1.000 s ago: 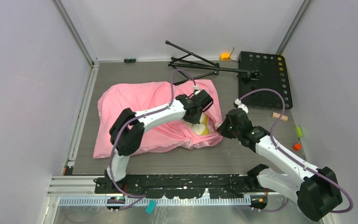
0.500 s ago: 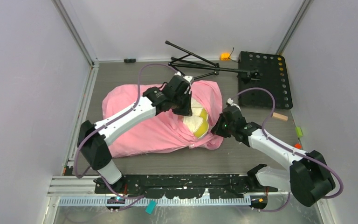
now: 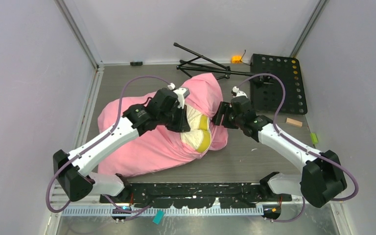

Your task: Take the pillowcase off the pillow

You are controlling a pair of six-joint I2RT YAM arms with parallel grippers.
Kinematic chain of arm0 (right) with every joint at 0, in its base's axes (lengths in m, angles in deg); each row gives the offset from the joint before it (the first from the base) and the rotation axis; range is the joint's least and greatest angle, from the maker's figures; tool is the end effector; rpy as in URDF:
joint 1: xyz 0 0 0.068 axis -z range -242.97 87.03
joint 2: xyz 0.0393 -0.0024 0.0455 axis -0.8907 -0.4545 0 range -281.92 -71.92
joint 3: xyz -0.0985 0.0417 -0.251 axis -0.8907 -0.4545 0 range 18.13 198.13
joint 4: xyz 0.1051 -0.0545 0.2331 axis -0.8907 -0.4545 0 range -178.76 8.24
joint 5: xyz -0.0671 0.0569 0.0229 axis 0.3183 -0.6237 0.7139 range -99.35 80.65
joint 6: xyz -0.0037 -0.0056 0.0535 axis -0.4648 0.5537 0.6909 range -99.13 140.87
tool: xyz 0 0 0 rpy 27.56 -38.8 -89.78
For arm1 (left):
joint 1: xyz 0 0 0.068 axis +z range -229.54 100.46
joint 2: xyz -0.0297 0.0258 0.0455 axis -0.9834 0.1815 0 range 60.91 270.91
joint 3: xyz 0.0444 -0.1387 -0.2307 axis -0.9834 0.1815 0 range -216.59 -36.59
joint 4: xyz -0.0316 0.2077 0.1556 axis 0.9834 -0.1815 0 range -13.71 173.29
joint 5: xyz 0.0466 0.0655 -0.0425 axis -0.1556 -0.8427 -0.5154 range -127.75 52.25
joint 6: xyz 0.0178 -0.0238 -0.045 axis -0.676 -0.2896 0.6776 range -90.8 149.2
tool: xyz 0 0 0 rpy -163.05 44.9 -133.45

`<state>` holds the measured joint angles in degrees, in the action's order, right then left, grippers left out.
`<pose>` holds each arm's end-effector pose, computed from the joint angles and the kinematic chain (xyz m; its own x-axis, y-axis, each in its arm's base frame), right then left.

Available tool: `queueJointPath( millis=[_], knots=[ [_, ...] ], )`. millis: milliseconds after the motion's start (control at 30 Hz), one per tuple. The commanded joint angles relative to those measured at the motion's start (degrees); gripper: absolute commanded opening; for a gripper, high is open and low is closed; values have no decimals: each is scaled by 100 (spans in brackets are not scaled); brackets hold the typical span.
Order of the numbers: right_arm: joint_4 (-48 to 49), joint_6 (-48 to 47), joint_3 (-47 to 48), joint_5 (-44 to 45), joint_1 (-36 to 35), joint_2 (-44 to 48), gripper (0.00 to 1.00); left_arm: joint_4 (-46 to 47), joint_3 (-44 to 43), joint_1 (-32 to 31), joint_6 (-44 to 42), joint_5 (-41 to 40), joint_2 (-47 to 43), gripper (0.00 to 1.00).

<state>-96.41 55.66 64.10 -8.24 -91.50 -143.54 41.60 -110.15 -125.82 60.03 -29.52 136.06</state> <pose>0.2350 0.1270 0.2412 -0.7317 0.2515 -0.6335 -0.0575 0.9034 0.4250 0.1887 -0.2048 0.3470 -0.8104 0.1135 -0.5748 0.4331 0.7767 -0.4573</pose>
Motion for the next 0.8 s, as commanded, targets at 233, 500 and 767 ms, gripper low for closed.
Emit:
queueJointPath(
  millis=[233,500,767],
  knots=[
    [666,-320,527,809,85,-41,15,30,271,-168,-563,1594,-523,0],
    [332,673,1141,642,1174,-1114,0,7,106,-295,-1078,2246,-872,0],
    [345,695,1327,202,1674,-1884,0,634,-16,-294,-1150,3215,-1788,0]
  ],
)
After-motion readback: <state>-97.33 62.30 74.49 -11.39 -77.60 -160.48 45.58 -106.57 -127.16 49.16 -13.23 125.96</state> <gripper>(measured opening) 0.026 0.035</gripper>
